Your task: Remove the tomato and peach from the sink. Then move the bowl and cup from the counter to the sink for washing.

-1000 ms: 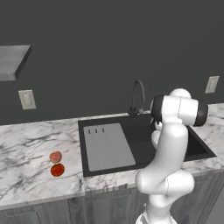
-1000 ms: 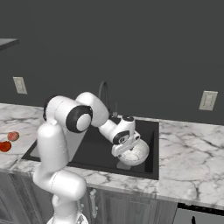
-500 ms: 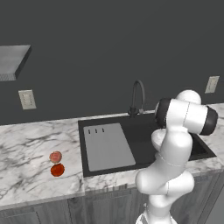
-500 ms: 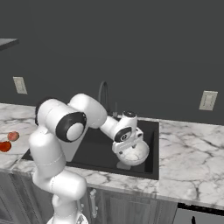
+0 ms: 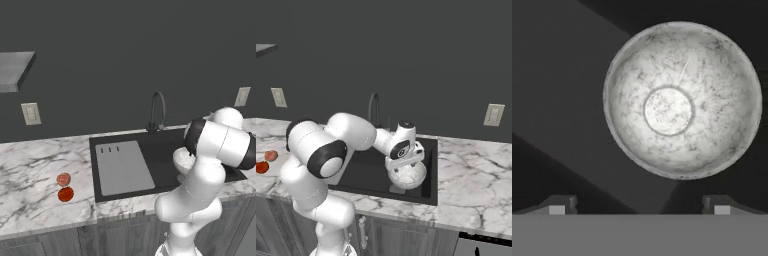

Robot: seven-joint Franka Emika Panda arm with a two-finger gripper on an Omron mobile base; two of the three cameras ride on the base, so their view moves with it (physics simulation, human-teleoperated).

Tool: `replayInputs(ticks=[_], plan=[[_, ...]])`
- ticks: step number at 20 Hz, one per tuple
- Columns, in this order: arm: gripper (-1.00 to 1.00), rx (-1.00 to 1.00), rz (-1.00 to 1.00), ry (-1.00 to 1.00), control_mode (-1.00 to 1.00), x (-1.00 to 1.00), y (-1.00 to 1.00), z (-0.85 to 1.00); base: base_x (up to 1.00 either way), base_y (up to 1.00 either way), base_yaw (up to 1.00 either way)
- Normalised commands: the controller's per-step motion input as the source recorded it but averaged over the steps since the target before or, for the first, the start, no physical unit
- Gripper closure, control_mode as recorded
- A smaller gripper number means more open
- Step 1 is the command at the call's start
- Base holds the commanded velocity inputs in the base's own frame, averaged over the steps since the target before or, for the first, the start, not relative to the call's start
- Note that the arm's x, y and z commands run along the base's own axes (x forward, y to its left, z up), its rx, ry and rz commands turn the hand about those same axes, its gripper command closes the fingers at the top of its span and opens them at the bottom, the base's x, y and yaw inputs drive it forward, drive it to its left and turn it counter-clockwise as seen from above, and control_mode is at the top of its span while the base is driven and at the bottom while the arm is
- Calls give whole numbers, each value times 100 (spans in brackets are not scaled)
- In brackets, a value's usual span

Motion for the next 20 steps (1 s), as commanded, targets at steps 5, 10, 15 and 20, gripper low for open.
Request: replayInputs(ticks=[5, 10, 15, 20], plan=[[-100, 0, -20, 0, -100, -20, -14, 33, 0, 0, 0], [-100, 0, -20, 0, -100, -19, -16, 33, 0, 0, 0], [-100, 0, -21, 0, -100, -17, -18, 33, 0, 0, 0], [-100, 0, -22, 0, -100, -10, -22, 29, 0, 0, 0]])
